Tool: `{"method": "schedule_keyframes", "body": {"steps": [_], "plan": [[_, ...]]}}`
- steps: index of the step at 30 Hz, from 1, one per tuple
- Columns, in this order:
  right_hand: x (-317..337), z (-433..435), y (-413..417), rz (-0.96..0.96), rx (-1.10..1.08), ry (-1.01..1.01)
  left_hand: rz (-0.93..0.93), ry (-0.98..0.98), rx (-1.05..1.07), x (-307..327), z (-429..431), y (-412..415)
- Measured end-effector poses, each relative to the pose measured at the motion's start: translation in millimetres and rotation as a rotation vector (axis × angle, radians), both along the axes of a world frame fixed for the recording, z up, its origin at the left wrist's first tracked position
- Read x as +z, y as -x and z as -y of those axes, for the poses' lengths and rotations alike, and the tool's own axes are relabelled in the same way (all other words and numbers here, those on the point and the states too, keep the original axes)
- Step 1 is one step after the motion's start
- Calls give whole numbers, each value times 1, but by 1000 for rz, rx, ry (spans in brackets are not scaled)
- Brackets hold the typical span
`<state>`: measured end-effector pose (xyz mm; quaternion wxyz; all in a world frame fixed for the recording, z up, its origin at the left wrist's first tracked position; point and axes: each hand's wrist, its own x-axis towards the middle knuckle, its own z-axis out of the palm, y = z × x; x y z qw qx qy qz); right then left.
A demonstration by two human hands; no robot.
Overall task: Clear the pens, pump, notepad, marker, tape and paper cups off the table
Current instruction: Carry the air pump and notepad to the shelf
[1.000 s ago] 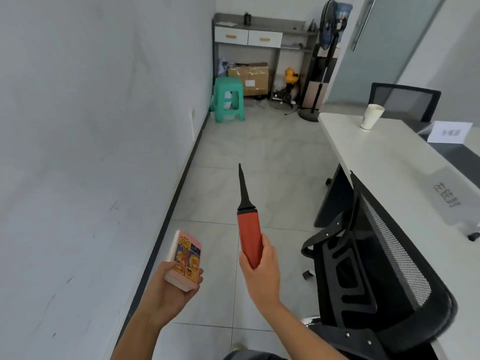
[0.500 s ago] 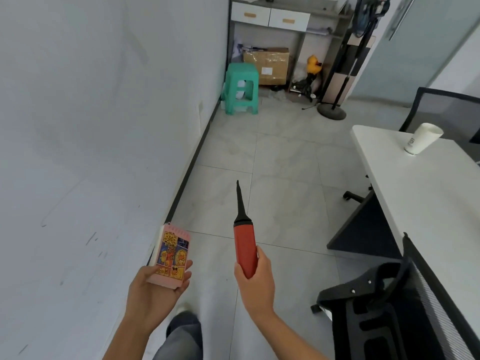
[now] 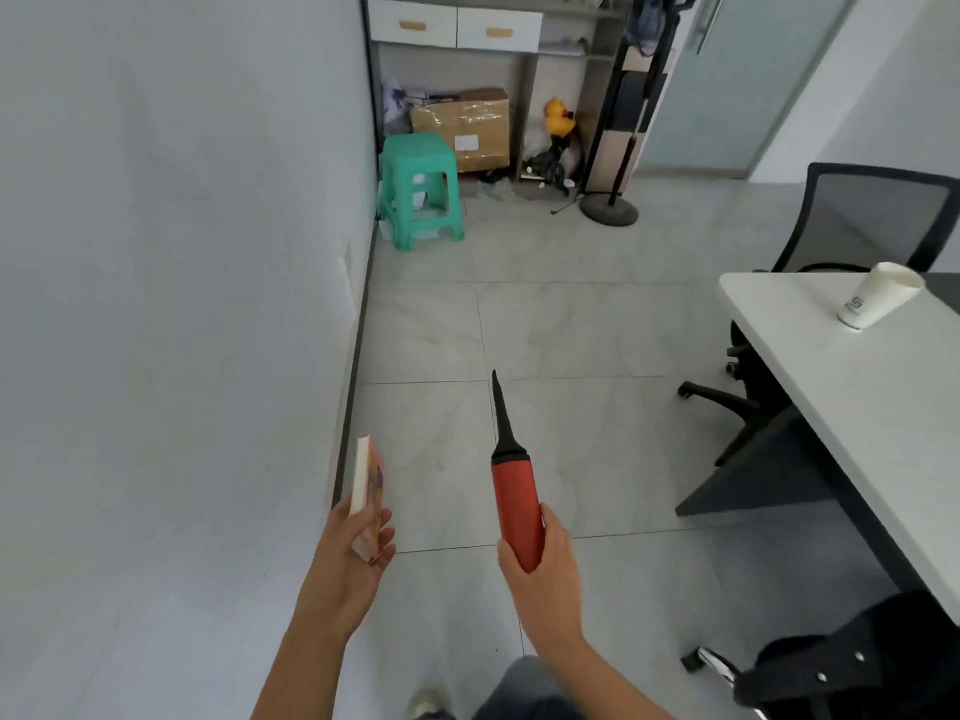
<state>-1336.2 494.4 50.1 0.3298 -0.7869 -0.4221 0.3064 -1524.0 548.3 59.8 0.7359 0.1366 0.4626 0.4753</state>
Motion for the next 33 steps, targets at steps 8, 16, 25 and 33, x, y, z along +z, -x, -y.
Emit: {"method": "schedule_keyframes", "body": {"steps": [8, 16, 25, 33], "plan": [[-17, -86, -21, 36, -106, 124, -340, 369, -112, -38, -95, -28], [-14, -272, -67, 23, -57, 21, -563, 169, -105, -26, -258, -68], [-9, -426, -115, 27, -11, 38, -714, 22, -123, -3, -395, -121], [-17, -561, -153, 86, -52, 39, -736, -33, -183, -17, -547, -147]]}}
